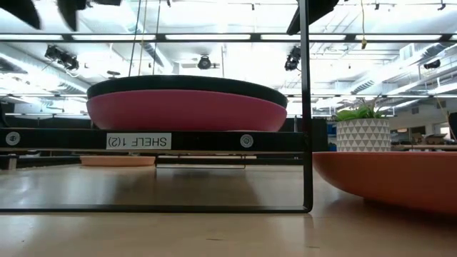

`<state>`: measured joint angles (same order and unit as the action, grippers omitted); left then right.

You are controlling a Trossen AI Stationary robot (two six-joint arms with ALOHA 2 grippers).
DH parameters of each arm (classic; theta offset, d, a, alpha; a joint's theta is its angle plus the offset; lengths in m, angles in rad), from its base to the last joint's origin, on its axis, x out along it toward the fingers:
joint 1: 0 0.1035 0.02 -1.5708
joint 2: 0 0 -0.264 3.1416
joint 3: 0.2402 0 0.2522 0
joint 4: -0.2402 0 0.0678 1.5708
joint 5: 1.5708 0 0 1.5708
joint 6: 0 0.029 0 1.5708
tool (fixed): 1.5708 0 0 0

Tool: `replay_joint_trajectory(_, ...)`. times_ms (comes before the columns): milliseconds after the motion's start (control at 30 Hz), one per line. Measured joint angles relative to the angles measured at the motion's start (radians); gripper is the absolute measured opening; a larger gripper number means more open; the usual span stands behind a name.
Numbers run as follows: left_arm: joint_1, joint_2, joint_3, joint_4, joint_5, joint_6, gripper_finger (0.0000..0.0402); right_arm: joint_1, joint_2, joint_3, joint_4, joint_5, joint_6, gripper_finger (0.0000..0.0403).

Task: Place and stack plates onto a shelf
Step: Stack the light orange plate on top of the light blue plate on the shelf

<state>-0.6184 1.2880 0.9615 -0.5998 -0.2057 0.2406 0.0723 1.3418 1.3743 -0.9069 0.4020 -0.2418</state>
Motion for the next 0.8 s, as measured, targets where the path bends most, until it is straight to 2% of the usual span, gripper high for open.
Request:
replay_joint_trajectory(200,-0.016,-0.061,0.0,-0.166,0.105,-0.565,0.0123,-0.033,0.0,0.0,0.046,0.0,0.006,0.0052)
replay_joint_trajectory(300,-0.048,-0.059,-0.007,-0.283,0.108,-0.735,0.0115,-0.052,0.0,0.0,0.09,-0.001,0.004,0.0052)
replay_joint_trajectory(400,-0.061,-0.059,-0.038,-0.307,0.148,-0.915,0.0104,-0.069,0.0,0.0,0.124,-0.002,0.004,0.0052)
replay_joint_trajectory(567,-0.093,-0.058,-0.099,-0.159,0.299,-1.149,0.0085,-0.087,0.0,0.0,0.131,-0.003,0.007,0.0052)
replay_joint_trajectory(700,-0.137,-0.058,-0.16,0.024,0.309,-1.386,0.0074,-0.095,0.0,0.0,0.133,-0.004,0.017,0.0052)
replay_joint_trajectory(800,-0.177,-0.058,-0.194,0.141,0.288,-1.466,0.007,-0.097,0.0,0.0,0.133,-0.005,0.045,0.0052)
